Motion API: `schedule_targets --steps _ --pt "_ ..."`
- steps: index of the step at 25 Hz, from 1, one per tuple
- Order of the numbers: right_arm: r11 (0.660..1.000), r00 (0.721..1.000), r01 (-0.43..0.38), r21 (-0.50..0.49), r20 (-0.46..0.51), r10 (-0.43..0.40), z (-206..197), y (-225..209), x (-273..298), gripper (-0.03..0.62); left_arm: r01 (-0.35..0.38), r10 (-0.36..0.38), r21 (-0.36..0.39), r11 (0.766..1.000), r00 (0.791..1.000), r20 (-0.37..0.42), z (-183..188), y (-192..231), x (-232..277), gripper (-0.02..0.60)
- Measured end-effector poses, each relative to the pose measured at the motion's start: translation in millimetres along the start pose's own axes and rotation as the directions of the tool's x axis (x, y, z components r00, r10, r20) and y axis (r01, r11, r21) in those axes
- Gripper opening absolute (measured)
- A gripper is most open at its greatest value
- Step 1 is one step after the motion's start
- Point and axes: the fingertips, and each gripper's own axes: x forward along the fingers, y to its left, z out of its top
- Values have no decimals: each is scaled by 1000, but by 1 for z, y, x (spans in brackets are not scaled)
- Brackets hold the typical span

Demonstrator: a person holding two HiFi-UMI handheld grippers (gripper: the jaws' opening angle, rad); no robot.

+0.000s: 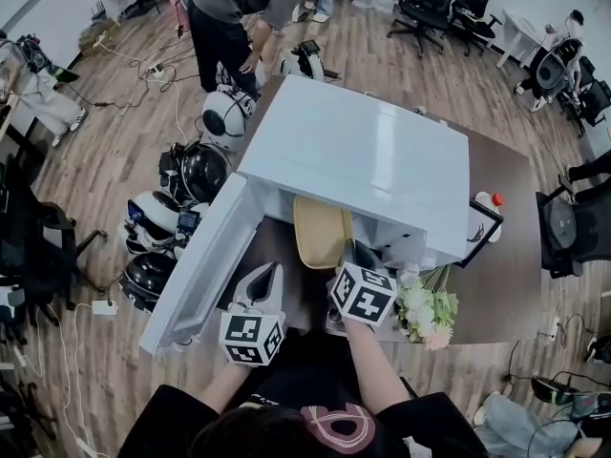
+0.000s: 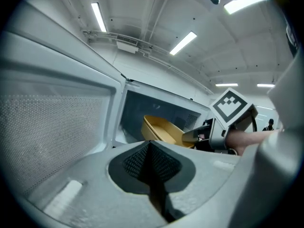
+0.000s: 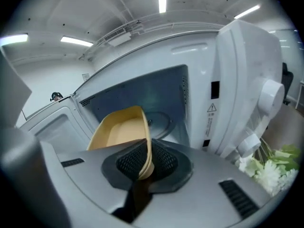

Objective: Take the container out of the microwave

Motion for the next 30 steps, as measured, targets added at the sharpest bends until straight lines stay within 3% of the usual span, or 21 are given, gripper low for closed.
schedule_targets --steps 9,20,30 --pt "1000 1000 -21 -7 -22 21 -20 -15 -39 35 -23 23 -10 1000 1000 6 -6 -5 -10 9" --pt "997 997 -76 21 21 76 -24 -22 -81 35 -15 15 -2 1000 1000 2 -13 -15 -17 9" --pt "999 999 -36 9 1 36 -53 -43 -97 35 42 -42 20 999 999 -5 -18 -34 -15 9"
